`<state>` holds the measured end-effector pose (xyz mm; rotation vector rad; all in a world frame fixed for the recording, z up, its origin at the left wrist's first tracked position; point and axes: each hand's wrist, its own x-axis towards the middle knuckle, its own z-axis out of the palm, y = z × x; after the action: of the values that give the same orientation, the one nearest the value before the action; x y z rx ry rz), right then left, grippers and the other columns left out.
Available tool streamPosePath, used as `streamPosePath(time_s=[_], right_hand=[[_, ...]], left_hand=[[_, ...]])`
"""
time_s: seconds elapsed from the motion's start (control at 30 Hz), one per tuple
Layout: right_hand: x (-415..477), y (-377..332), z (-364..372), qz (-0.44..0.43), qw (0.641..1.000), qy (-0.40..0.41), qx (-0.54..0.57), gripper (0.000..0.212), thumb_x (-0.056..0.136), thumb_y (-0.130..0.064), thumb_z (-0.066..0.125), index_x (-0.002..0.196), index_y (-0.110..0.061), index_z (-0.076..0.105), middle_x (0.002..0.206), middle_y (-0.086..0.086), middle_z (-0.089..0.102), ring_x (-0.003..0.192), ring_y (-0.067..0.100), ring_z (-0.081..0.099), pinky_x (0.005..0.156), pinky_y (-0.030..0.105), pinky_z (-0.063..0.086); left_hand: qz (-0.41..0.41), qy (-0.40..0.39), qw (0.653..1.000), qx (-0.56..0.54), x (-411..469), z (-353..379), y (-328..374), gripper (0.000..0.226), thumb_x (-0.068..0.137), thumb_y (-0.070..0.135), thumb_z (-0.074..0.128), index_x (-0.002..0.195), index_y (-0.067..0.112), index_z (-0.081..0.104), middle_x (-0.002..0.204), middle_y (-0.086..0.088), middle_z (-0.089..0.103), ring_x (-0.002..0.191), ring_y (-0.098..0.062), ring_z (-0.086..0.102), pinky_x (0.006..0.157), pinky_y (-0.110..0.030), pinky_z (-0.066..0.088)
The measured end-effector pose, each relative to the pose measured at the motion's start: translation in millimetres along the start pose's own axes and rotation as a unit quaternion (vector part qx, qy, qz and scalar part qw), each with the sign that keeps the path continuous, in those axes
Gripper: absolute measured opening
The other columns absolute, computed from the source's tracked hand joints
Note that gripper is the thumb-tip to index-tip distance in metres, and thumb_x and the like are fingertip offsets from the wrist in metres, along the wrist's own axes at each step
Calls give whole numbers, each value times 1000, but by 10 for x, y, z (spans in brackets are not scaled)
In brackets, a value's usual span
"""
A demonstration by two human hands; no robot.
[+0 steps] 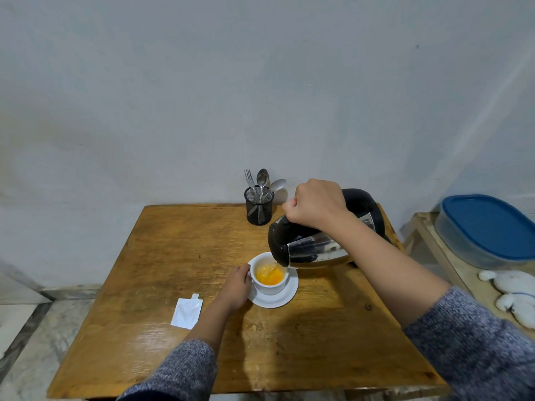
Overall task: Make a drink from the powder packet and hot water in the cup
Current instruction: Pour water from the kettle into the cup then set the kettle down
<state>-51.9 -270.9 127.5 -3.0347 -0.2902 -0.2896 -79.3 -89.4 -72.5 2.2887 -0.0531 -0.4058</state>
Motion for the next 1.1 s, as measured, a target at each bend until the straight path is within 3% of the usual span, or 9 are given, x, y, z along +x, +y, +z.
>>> streamPosePath(time_s=[0.23, 0.63, 0.83, 1.1], right_hand=[[-6, -14, 26, 5, 1000, -3, 5, 39, 82, -24, 47, 46, -15, 33, 52, -3, 33, 47, 12, 29, 47, 23, 18], [-5, -102, -34, -8, 1000, -8, 5, 37, 82, -23, 46, 50, -15, 29, 54, -3, 32, 47, 12, 27, 47, 24, 17], [30, -129, -30, -24, 1000, -6, -6, 38, 83, -25, 45, 49, -15, 31, 55, -2, 33, 62, 23, 43, 47, 23, 20], [32, -134, -19, -30, 999, -8, -13, 38, 83, -25, 45, 49, -15, 32, 54, -2, 34, 48, 14, 31, 47, 24, 18]], left_hand=[[-2, -10, 1000, -4, 6, -16, 9, 31, 96, 22, 37, 122, 14, 51, 126, -15, 53, 111, -26, 49, 99, -41, 43], [4, -12, 1000, -4, 1, -19, 10, 29, 96, 20, 38, 120, 12, 52, 124, -17, 52, 110, -28, 49, 96, -39, 41], [5, -12, 1000, -1, 7, -19, -5, 30, 96, 20, 37, 120, 12, 52, 123, -17, 52, 109, -28, 49, 95, -39, 42], [5, -16, 1000, 3, 24, -20, -24, 31, 96, 21, 37, 122, 14, 51, 123, -15, 53, 110, -28, 49, 97, -40, 42]])
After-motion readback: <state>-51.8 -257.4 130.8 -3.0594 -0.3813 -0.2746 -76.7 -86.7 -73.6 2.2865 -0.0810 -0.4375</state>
